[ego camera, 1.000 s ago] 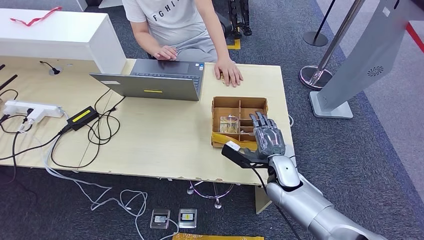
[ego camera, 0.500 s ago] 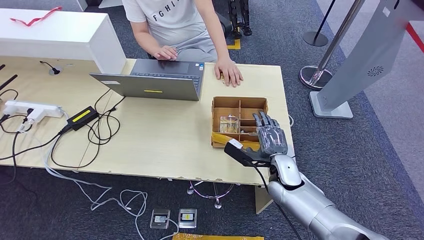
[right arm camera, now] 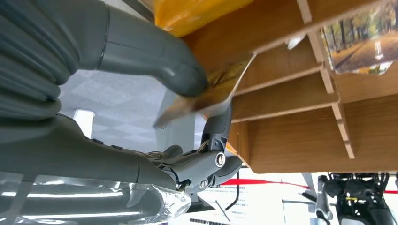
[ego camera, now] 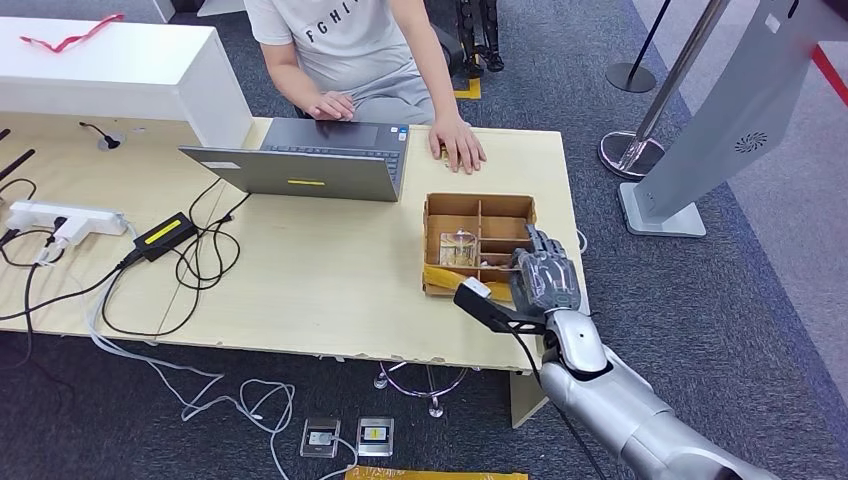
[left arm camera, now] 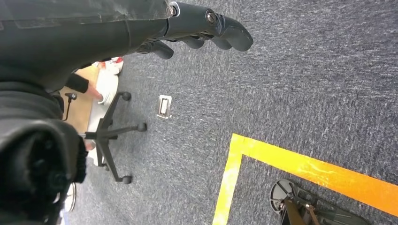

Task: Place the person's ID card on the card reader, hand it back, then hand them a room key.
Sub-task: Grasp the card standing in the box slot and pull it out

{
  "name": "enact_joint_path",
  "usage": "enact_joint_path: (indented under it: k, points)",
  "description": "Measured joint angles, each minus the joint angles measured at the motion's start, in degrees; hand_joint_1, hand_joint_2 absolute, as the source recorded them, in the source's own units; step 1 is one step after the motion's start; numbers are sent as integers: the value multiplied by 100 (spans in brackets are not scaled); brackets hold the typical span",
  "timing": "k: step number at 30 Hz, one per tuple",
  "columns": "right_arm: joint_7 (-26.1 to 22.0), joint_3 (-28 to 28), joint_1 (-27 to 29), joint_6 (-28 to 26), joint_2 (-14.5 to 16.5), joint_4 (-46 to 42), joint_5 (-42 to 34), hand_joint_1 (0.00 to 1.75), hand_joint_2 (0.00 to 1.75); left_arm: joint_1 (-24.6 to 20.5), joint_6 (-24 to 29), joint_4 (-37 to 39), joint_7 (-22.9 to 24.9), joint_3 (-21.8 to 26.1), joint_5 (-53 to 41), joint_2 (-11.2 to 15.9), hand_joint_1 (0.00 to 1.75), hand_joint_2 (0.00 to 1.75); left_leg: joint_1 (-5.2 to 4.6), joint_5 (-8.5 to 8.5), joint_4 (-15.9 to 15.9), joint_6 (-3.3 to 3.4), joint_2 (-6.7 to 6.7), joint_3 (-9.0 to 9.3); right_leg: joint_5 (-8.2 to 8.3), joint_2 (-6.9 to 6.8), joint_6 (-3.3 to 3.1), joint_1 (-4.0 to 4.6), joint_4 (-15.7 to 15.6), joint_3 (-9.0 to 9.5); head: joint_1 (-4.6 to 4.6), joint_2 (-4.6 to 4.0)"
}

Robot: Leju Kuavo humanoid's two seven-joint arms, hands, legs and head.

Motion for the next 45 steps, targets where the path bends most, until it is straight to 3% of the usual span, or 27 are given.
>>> enact_joint_path:
  k: [23, 36, 45]
  points:
    - [43, -3, -24, -48, -75, -207, 84, 175, 175, -3, -42, 0, 65, -149, -114, 1, 0, 0, 0, 0, 0, 0, 0, -3, 0, 0, 0, 0, 1, 1, 0, 0]
    - [226, -9, -903, -252, 100, -1071, 906, 175, 175, -61, -40, 0, 94, -170, -221, -1, 0, 0, 1, 2, 0, 0, 1, 0, 2, 4, -2, 1, 2, 1, 0, 0]
    - [192, -63, -1002, -381, 220, -1202, 774, 175, 175, -73, -74, 0, 116, -260, -273, -11, 0, 0, 0, 1, 0, 0, 1, -1, 2, 2, -1, 0, 1, 1, 0, 1]
